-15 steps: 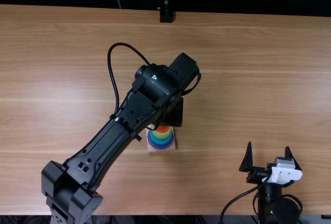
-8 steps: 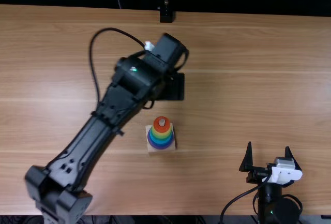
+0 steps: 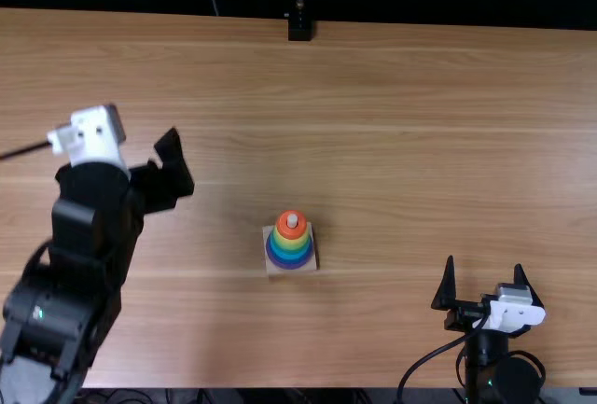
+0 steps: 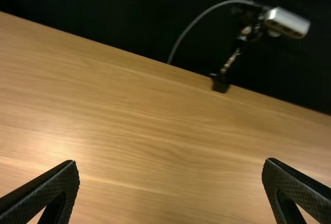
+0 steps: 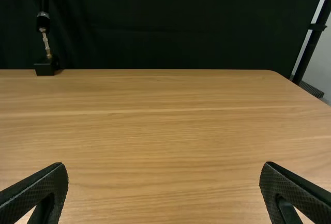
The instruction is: Build the Hanoi tower: stack the rings onto the peg from bottom to top in this color order: purple, dark blue, light blue, dark green, light green, yellow, orange.
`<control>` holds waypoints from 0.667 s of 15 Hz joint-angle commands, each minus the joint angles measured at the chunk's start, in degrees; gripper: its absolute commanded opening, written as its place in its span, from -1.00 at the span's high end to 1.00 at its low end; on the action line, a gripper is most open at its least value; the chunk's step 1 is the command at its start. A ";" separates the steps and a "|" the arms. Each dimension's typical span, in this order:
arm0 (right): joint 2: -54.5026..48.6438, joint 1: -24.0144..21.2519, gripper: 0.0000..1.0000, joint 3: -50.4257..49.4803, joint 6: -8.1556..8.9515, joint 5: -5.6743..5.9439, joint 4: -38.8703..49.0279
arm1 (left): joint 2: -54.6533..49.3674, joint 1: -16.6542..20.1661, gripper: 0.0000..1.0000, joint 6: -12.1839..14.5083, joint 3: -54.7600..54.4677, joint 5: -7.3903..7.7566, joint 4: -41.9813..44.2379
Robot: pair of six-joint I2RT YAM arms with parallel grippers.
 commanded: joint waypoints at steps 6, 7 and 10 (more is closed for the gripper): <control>-0.69 -0.85 -1.00 -0.75 0.19 -0.19 -1.17 | -36.73 6.71 -1.00 26.93 -42.79 3.88 24.39; -0.69 -0.85 -1.00 -0.75 0.19 -0.19 -1.17 | -40.42 8.73 -1.00 26.93 -47.19 3.88 24.49; -0.69 -0.85 -1.00 -0.75 0.19 -0.19 -1.17 | -53.96 9.88 -1.00 26.93 -58.00 7.58 25.65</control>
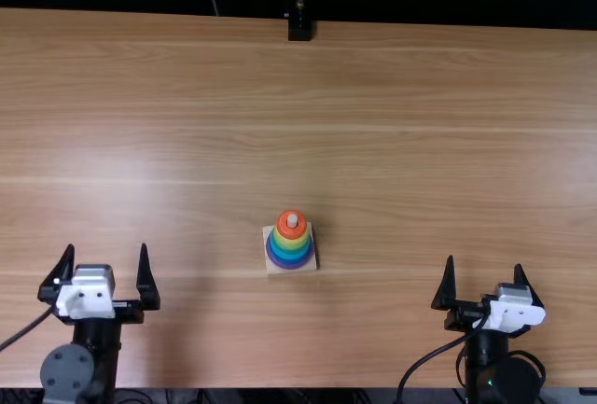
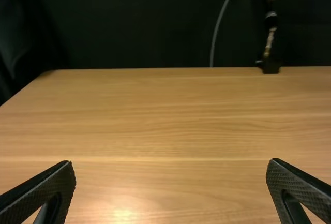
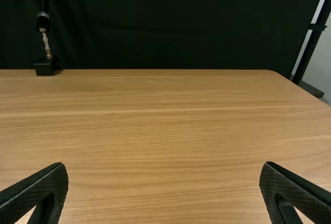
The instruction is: Build the Hanoi tower: stack the rings onto the peg from bottom to top in this color order: purple, dark blue, light blue, dark green, light green, yellow, orange.
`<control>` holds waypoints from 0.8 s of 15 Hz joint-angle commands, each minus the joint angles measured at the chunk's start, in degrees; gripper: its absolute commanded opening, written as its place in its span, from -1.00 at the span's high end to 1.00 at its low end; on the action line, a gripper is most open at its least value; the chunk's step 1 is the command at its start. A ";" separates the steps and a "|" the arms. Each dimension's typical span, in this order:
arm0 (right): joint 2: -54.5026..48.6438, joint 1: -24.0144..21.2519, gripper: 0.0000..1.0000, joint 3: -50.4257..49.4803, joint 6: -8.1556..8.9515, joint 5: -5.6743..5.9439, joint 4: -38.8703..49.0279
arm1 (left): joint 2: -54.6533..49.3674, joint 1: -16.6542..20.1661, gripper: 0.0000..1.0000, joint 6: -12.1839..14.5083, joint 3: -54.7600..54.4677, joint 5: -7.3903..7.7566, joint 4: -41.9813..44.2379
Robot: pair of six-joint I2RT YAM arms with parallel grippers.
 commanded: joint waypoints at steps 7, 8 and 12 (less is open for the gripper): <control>-0.69 -0.83 -1.00 -0.75 0.23 -0.19 -1.19 | -9.65 1.21 -1.00 1.84 -9.13 6.51 -0.40; -0.69 -0.83 -1.00 -0.75 0.23 -0.19 -1.19 | -9.65 1.12 -1.00 2.05 -9.13 6.19 -0.50; -0.69 -0.83 -1.00 -0.75 0.23 -0.19 -1.19 | -9.65 1.03 -1.00 2.05 -9.13 6.19 -0.50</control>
